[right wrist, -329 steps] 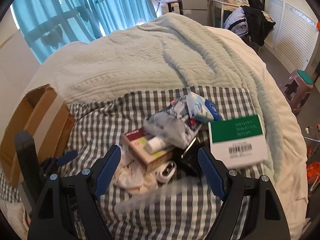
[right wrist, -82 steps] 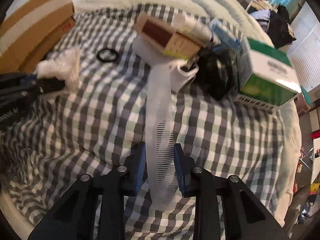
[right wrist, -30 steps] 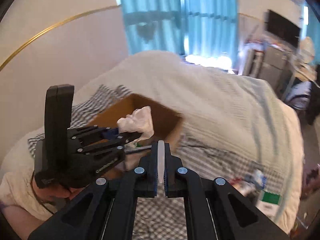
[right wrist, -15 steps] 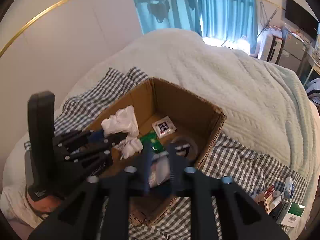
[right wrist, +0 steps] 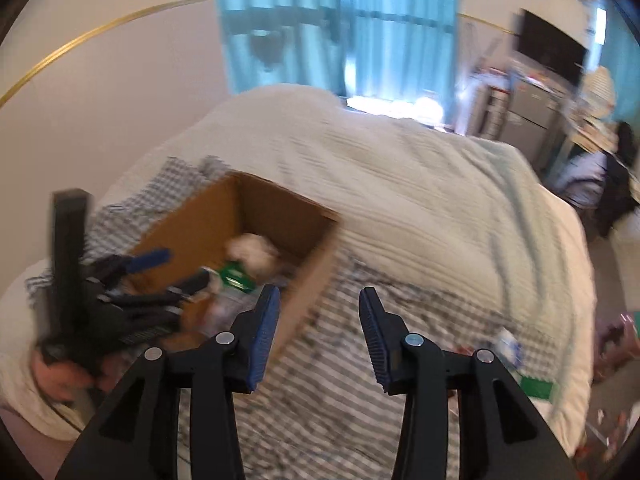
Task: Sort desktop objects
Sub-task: 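Carry the cloth and comb into the box and open both grippers, then move both grippers back over the pile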
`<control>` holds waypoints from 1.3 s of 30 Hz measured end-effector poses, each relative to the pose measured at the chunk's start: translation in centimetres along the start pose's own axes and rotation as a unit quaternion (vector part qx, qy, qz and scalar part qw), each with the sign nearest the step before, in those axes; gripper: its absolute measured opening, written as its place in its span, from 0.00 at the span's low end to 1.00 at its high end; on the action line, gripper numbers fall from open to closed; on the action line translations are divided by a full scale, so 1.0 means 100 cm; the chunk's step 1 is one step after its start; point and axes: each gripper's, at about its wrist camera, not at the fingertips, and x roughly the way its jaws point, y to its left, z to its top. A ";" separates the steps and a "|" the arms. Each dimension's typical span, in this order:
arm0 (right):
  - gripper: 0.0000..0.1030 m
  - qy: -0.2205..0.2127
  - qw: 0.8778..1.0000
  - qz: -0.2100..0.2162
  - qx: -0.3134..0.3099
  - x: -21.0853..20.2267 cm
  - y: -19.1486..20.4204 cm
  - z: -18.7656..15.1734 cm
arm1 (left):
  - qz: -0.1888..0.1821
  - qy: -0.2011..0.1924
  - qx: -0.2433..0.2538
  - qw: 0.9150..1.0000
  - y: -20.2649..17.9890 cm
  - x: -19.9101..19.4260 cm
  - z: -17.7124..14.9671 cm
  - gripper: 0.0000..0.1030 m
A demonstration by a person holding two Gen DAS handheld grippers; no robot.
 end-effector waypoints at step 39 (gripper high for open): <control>1.00 0.078 0.963 -0.185 0.179 0.085 -0.241 -0.159 | -0.073 0.137 0.093 0.983 -0.176 0.211 -0.096 0.81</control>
